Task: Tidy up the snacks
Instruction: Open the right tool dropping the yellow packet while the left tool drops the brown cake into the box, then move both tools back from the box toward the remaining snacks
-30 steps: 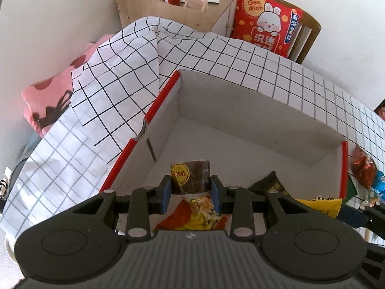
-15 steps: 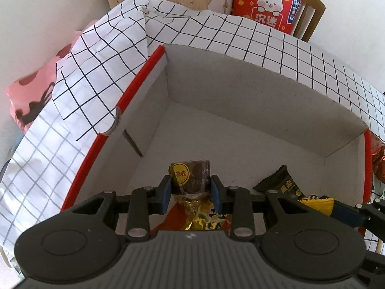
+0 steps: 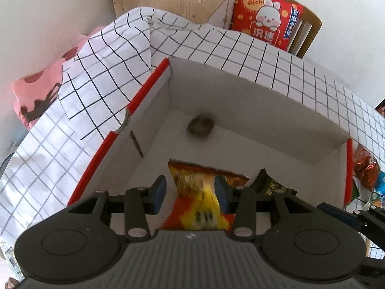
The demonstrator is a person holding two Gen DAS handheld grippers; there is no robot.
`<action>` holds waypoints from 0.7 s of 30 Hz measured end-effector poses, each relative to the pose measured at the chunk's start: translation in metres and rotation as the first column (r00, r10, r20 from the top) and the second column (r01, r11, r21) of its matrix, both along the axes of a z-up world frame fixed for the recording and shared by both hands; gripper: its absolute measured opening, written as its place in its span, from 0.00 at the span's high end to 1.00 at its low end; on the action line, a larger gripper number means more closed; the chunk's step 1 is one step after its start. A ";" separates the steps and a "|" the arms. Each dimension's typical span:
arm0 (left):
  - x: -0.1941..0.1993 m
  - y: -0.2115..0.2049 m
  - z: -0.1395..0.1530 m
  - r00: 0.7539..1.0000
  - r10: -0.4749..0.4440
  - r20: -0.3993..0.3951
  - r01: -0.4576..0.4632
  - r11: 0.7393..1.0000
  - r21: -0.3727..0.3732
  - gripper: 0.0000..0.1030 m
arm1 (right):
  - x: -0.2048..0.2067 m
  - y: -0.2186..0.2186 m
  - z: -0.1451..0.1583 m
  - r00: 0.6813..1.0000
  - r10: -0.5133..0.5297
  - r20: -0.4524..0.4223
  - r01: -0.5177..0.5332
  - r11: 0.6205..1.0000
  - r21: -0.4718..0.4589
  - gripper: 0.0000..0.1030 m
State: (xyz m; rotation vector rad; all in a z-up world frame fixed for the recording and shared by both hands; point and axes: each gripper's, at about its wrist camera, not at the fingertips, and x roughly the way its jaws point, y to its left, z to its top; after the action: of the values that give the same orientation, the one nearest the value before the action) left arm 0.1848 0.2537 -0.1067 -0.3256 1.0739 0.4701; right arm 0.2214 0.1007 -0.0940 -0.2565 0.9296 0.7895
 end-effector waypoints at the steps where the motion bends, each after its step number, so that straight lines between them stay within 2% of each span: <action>1: -0.002 -0.001 0.003 1.000 -0.004 0.008 0.004 1.000 0.002 0.55 | -0.002 -0.002 0.002 1.000 0.000 0.000 0.000 1.000 0.006 0.62; 4: -0.010 -0.005 0.012 0.999 -0.010 0.039 0.010 1.000 0.006 0.46 | -0.006 -0.009 0.011 1.000 0.000 0.010 0.000 1.000 0.017 0.59; 14: -0.033 -0.032 0.039 0.993 -0.061 0.104 0.060 0.998 0.014 0.46 | -0.026 -0.035 0.040 0.999 -0.009 0.034 0.006 0.996 0.084 0.40; 21: -0.049 -0.060 0.059 0.980 -0.108 0.170 0.101 0.994 0.047 0.43 | -0.044 -0.058 0.059 0.997 -0.009 0.080 -0.001 0.992 0.126 0.33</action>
State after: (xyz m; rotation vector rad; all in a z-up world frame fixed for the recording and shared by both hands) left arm 0.1363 0.1934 -0.0473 -0.2699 0.9080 0.3610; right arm 0.1775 0.0425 -0.0352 -0.1753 0.8010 0.8252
